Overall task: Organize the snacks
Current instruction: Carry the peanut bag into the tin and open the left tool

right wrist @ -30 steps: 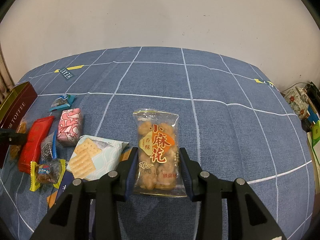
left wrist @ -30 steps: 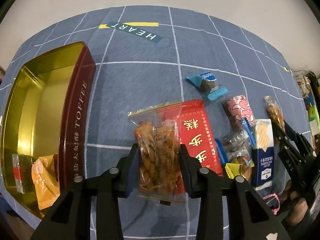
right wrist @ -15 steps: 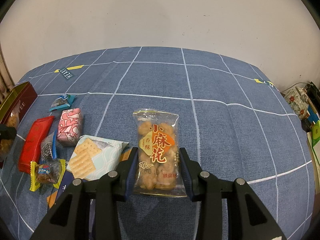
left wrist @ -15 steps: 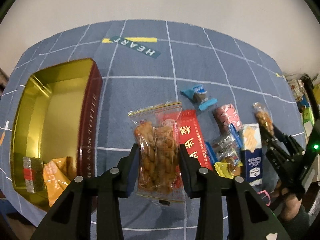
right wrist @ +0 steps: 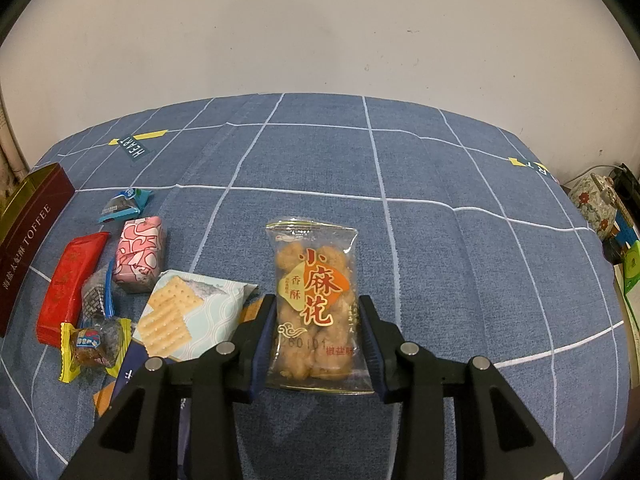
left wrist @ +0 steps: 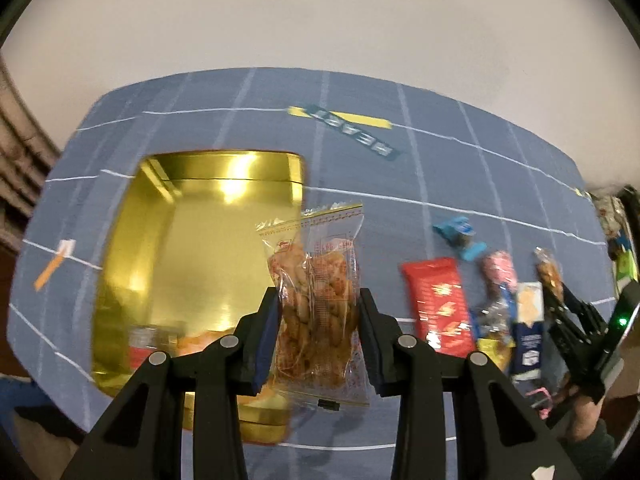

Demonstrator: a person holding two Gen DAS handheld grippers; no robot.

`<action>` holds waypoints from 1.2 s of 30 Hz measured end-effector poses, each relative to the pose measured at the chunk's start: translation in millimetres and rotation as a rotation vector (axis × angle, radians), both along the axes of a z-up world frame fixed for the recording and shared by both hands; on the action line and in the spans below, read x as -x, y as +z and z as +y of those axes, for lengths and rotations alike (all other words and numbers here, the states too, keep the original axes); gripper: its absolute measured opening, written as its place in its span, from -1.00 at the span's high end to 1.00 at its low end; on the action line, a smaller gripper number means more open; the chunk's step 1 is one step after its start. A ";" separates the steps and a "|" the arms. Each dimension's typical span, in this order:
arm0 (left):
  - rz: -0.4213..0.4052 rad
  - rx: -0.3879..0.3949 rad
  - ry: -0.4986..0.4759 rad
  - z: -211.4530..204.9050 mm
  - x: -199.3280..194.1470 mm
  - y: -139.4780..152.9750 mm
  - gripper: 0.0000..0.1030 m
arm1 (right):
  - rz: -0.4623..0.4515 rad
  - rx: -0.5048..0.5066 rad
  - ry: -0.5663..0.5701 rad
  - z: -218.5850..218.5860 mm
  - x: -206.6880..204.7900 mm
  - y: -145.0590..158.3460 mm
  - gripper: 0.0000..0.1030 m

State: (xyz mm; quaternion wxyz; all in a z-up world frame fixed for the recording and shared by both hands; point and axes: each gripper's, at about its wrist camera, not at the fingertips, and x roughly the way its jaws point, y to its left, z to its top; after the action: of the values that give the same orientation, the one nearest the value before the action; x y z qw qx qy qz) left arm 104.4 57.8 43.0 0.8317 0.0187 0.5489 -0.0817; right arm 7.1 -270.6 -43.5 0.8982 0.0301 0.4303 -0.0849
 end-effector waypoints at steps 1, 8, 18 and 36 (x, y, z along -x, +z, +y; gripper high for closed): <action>-0.002 -0.011 0.013 7.6 -1.4 1.2 0.34 | 0.000 0.000 0.000 0.4 0.7 -0.4 0.21; -0.002 -0.124 0.081 56.2 -16.7 -6.3 0.34 | 0.000 0.000 0.000 -0.2 -0.4 0.3 0.21; 0.056 -0.233 0.060 76.0 -28.8 -45.2 0.34 | 0.000 0.002 -0.001 -0.3 0.7 0.8 0.21; 0.095 -0.248 0.028 65.8 -23.6 -69.5 0.25 | 0.000 0.004 -0.001 0.5 0.9 0.0 0.21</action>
State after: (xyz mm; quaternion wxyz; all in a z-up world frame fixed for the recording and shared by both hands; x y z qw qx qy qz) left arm 128.0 123.5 -26.5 0.7972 0.1101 0.5936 -0.0025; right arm 6.2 -270.1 -43.6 0.8981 0.0287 0.4303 -0.0862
